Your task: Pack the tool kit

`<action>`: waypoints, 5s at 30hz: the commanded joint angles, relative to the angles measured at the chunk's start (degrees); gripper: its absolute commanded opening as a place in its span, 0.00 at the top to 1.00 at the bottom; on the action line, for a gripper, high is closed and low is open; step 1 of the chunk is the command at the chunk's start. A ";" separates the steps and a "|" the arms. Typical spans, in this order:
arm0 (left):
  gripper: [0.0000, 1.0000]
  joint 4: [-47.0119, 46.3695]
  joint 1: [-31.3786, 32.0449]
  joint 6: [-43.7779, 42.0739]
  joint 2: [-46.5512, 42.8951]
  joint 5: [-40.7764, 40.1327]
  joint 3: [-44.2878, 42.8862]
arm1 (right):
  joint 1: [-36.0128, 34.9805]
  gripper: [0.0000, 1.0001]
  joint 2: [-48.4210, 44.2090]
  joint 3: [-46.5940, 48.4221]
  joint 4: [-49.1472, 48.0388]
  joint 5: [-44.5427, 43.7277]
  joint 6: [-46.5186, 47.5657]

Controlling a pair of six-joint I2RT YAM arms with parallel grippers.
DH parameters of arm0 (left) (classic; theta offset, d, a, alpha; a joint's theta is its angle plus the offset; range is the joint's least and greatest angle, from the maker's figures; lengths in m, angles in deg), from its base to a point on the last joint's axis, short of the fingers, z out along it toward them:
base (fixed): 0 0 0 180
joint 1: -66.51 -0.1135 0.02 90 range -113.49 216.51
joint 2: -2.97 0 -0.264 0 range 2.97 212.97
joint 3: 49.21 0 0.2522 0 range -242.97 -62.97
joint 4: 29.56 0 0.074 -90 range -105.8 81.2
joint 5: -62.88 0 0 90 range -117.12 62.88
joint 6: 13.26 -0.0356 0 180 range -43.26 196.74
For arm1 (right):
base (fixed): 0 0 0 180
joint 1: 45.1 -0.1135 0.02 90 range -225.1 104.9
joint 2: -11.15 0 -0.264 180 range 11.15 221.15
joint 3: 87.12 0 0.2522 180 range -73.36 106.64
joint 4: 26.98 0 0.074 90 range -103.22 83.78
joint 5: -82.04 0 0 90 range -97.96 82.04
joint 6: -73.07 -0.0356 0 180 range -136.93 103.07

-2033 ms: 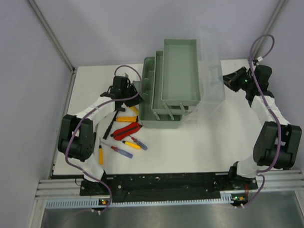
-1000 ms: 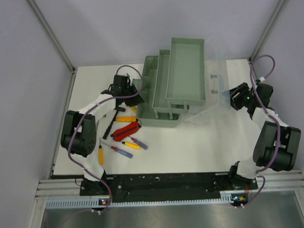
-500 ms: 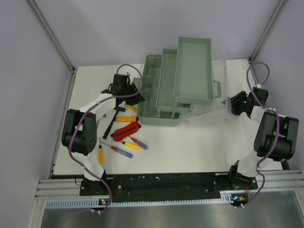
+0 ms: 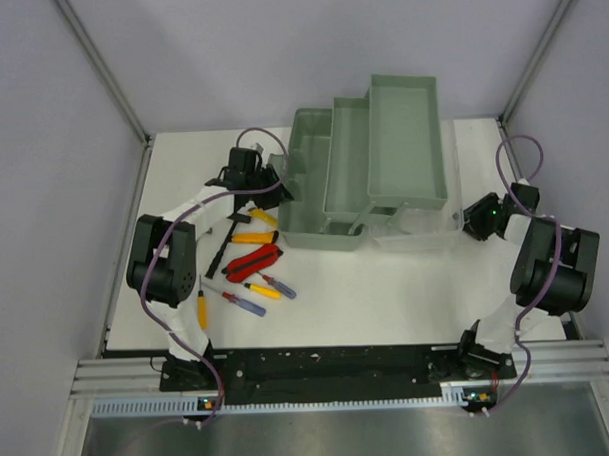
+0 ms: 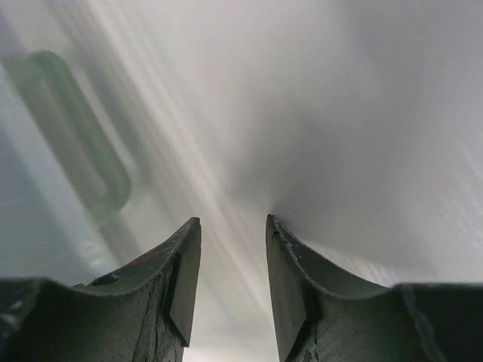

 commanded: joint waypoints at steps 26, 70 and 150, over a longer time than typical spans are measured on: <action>0.19 11.73 4.65 -4.24 -3.99 -6.25 -6.37 | 2.69 0.42 -33.09 25.90 34.06 -15.64 10.35; 0.42 17.38 -11.43 -18.84 -12.01 -22.36 16.46 | -14.88 0.33 -41.63 31.44 43.12 9.07 12.72; 1.00 7.10 14.05 -0.02 12.60 -23.40 -28.97 | -14.88 0.33 -54.46 16.06 34.50 8.19 4.29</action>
